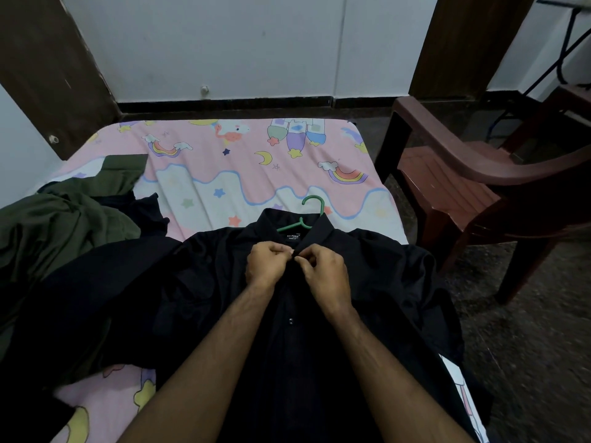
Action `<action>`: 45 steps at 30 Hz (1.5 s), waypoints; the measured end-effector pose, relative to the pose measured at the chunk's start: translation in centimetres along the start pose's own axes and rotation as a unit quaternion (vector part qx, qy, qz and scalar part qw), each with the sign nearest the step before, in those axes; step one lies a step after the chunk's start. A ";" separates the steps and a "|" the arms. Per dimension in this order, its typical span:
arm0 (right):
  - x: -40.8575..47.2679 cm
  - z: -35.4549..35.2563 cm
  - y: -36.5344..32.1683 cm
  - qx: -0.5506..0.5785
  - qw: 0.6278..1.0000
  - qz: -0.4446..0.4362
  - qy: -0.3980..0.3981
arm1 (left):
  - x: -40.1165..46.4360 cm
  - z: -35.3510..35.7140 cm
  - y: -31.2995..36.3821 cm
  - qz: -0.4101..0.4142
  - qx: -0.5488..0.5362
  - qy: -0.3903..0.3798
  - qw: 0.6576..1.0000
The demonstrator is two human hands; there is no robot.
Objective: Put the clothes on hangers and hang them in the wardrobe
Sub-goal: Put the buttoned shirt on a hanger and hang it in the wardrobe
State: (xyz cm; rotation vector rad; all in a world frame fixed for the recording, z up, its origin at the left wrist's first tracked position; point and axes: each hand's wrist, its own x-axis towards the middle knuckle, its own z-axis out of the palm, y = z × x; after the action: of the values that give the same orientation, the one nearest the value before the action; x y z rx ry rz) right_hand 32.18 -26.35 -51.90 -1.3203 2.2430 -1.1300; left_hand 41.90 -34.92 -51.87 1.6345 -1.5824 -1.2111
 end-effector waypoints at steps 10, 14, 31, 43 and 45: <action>-1.3 -0.6 -0.8 0.354 0.914 0.194 0.024 | -2.0 -0.3 -1.3 -0.022 -0.233 -0.049 0.971; -1.6 -0.2 -0.2 0.431 0.870 0.240 0.020 | -2.3 -0.7 -1.3 -0.017 -0.237 -0.063 0.969; -1.2 2.3 0.1 0.327 0.919 0.215 0.046 | -2.6 -1.8 -1.0 -0.047 -0.212 -0.096 0.971; -2.5 3.3 -0.5 0.303 0.935 0.159 0.095 | -2.4 -2.0 -1.3 -0.050 -0.220 -0.114 0.968; -2.9 3.4 -0.4 0.311 0.933 0.146 0.103 | -2.4 -1.7 -1.3 -0.045 -0.217 -0.108 0.969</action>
State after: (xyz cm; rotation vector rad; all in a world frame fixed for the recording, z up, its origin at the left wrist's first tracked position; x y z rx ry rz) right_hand 35.95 -25.66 -54.18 -0.6147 1.8666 -1.7205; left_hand 44.28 -32.71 -51.76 1.3356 -1.2522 -1.6932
